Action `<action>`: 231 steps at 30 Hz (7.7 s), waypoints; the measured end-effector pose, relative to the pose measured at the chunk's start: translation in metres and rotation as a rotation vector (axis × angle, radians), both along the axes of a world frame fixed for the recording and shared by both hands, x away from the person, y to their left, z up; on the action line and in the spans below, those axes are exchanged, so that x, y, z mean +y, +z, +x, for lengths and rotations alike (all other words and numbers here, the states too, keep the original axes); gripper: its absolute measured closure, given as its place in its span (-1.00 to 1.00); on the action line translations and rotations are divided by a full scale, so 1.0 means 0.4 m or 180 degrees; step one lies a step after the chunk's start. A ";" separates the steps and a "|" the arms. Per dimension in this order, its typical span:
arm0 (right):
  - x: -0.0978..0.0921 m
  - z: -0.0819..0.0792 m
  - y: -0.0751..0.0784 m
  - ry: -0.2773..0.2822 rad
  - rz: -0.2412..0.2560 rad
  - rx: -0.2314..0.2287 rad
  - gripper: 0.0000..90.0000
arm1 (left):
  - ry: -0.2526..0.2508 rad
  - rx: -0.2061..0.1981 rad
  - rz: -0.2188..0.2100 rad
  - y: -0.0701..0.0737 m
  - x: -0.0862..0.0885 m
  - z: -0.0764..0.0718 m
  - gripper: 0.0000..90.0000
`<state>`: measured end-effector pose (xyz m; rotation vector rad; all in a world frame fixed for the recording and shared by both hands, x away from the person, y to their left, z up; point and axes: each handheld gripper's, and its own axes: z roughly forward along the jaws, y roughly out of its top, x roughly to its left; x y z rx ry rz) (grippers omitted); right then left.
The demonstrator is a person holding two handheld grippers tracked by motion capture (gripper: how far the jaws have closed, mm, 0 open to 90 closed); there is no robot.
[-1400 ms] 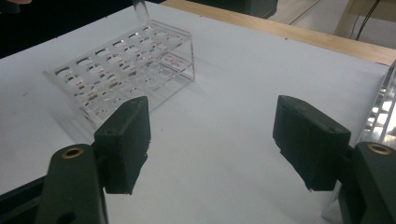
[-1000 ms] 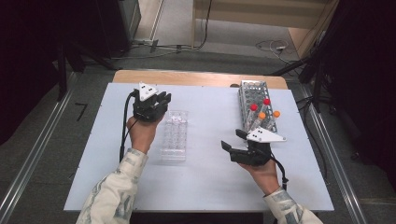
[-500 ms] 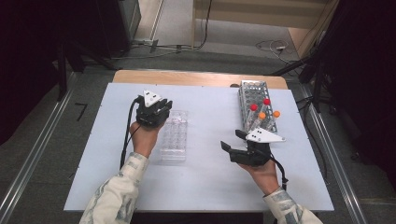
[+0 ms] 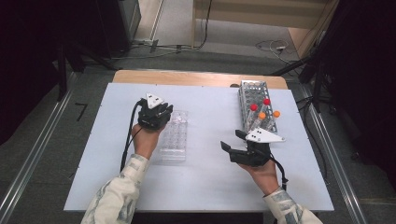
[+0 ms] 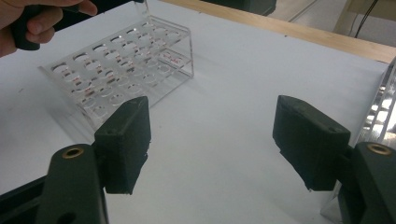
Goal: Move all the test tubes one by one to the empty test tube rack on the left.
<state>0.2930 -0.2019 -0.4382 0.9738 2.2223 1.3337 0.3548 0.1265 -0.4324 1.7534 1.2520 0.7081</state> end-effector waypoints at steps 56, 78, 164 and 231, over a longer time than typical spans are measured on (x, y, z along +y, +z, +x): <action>-0.161 0.057 -0.024 -0.0835 -0.0043 -0.0124 0.01 | 0.0135 0.0016 -0.0462 0.014 0.053 -0.086 -0.79; -0.148 0.108 -0.056 -0.1010 -0.0038 -0.0075 0.52 | 0.0140 0.0013 -0.0461 0.013 0.050 -0.087 -0.78; 0.115 -0.005 -0.022 0.0055 -0.0031 -0.0156 0.63 | -0.0858 -0.0028 -0.0519 0.046 -0.157 -0.174 -0.63; 0.112 -0.011 -0.006 0.0244 -0.0006 -0.0077 -0.10 | -0.0967 -0.0282 -0.0766 0.098 -0.103 -0.168 0.69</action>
